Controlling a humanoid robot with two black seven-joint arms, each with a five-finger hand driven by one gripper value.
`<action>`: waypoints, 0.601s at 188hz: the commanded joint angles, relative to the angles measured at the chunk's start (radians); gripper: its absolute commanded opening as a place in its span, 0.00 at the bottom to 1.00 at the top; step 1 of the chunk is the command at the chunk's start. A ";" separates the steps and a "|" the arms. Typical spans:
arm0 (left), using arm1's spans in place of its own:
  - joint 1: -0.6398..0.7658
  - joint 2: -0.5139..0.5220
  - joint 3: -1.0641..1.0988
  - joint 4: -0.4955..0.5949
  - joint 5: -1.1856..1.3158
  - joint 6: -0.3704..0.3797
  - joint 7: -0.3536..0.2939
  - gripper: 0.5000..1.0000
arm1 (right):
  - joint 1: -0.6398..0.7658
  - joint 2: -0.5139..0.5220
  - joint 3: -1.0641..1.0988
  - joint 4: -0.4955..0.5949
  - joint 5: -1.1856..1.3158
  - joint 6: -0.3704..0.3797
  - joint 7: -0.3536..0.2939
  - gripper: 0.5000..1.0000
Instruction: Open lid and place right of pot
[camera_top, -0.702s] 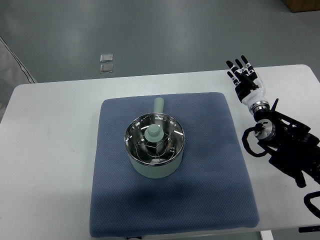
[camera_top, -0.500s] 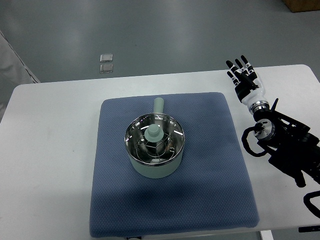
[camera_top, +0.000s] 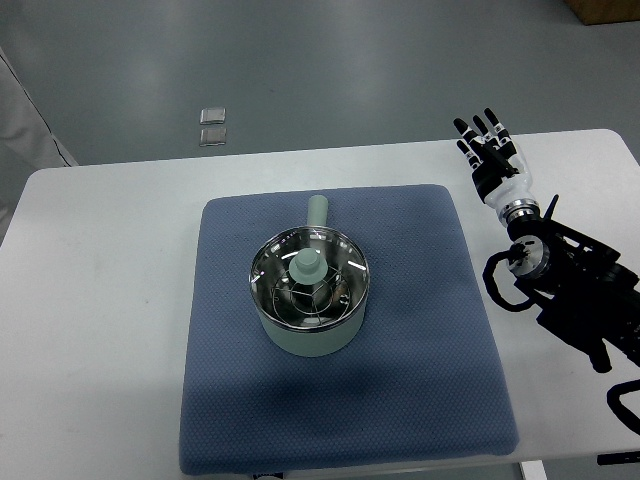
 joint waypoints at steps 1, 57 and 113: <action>0.000 0.000 -0.001 0.000 0.001 0.000 0.001 1.00 | 0.000 0.000 0.000 0.000 0.000 0.000 0.001 0.86; 0.000 0.000 0.001 0.000 0.001 0.000 -0.001 1.00 | 0.012 0.000 0.003 0.000 0.000 -0.001 0.002 0.86; -0.001 0.000 0.001 0.000 0.001 0.000 -0.001 1.00 | 0.058 -0.003 -0.003 0.015 -0.026 -0.006 0.002 0.86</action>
